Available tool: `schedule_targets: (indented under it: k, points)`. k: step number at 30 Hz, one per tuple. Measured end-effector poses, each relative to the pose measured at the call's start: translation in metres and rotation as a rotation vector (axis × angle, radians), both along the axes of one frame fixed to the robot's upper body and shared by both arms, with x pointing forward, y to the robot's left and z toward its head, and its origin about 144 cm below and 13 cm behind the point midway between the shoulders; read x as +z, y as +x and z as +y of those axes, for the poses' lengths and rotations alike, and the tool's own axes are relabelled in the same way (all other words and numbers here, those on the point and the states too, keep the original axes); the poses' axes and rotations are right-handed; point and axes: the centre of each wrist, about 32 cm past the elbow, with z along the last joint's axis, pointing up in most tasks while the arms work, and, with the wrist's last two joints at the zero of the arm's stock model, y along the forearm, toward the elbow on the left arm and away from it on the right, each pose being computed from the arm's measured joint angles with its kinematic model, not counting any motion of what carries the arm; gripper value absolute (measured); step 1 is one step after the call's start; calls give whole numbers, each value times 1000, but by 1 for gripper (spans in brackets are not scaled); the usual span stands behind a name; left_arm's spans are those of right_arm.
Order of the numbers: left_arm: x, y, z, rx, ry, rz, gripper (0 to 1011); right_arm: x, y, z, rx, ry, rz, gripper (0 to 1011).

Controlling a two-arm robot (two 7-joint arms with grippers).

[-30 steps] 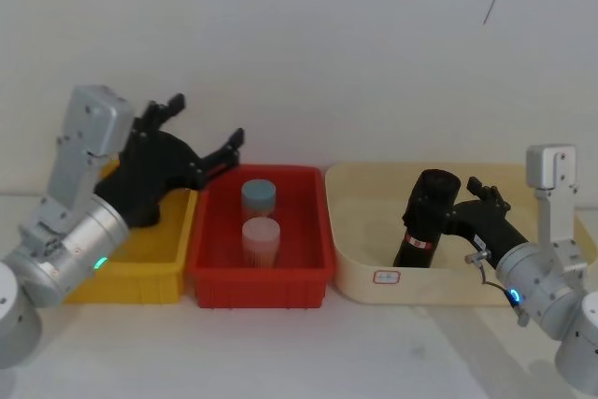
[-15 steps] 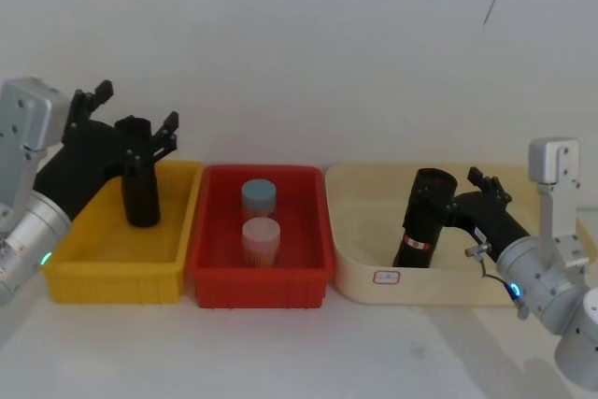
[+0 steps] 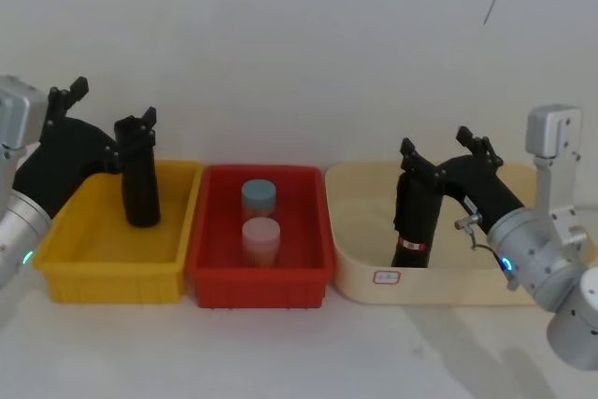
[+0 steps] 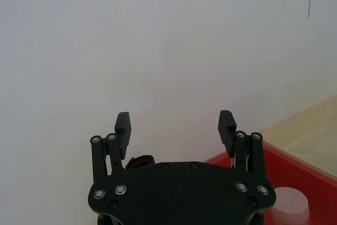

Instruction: Pick up the garbage bag with the one hand and transfer it to the other hand.

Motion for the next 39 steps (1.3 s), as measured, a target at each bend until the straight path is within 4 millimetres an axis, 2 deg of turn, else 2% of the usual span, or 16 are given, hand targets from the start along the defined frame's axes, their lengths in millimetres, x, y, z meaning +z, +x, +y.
schedule_targets:
  k: [6, 14, 26, 39]
  points:
    - [0, -1, 2, 8, 0, -2, 1002, 6, 0, 10, 51, -9, -19, 1001]
    - [0, -1, 3, 14, 0, -2, 1002, 4, 0, 23, 122, -26, 2, 1001]
    - [1, -1, 4, 19, 0, -4, 1002, -16, 10, 45, 235, -93, 99, 1001]
    - [0, -1, 5, 21, 0, -3, 1002, -27, 15, 66, 330, -161, 143, 1001]
